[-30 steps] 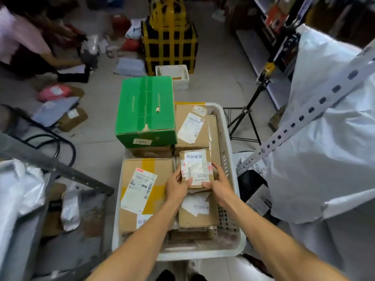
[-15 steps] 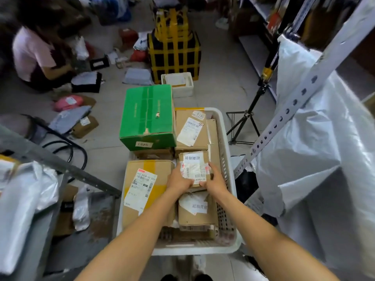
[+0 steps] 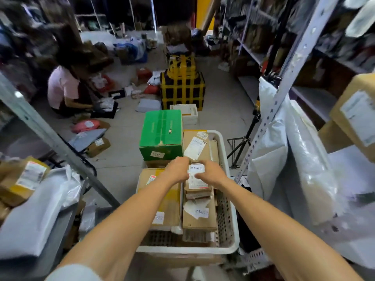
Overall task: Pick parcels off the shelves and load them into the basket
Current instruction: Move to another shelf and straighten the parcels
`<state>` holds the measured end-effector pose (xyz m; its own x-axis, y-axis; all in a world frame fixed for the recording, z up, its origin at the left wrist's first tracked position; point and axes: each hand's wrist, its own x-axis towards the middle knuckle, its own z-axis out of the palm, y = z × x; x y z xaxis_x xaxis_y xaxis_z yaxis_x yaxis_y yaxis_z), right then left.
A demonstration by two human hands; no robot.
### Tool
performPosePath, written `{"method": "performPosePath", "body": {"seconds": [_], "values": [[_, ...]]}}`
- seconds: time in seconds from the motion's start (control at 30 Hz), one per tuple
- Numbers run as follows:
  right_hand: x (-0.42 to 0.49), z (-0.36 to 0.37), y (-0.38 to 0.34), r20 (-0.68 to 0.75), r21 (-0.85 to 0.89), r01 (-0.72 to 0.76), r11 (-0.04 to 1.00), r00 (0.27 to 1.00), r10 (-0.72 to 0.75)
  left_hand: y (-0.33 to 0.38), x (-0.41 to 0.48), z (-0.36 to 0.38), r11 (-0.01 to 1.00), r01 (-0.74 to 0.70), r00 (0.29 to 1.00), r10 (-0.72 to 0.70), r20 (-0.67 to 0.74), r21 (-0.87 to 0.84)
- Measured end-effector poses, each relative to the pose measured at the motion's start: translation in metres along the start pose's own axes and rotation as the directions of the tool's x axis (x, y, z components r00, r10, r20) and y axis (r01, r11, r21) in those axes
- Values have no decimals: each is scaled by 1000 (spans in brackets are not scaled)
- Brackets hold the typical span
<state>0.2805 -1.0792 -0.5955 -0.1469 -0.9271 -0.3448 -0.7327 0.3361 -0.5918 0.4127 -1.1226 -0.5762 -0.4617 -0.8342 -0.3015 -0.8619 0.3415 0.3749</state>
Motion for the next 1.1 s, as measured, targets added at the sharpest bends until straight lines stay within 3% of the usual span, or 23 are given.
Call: {"method": "performPosePath", "body": {"seconds": [0.13,0.33,0.63,0.8,0.93,1.0,1.1], "values": [[-15,-6,-30,67,-129,64,990,996,-56,2,-21,-27,979,-99,995,100,7,179],[-50,-1,-55,-2,-187,23,982,1000,-23,-15,-54,-48,975,-125,992,123,21,183],[-173,20,-35,-145,-67,-112,991,984,102,17,-122,-15,862,-402,915,368,167,309],[-249,13,-5,-242,-57,-200,978,953,181,87,-156,14,708,-605,796,540,273,363],[-325,-10,43,-336,14,-326,945,889,311,161,-186,38,576,-738,674,660,333,353],[-374,-20,71,-394,66,-425,903,820,415,203,-204,54,493,-810,584,722,372,316],[-460,-26,111,-499,192,-551,812,658,565,271,-242,89,319,-912,404,802,439,257]]}}
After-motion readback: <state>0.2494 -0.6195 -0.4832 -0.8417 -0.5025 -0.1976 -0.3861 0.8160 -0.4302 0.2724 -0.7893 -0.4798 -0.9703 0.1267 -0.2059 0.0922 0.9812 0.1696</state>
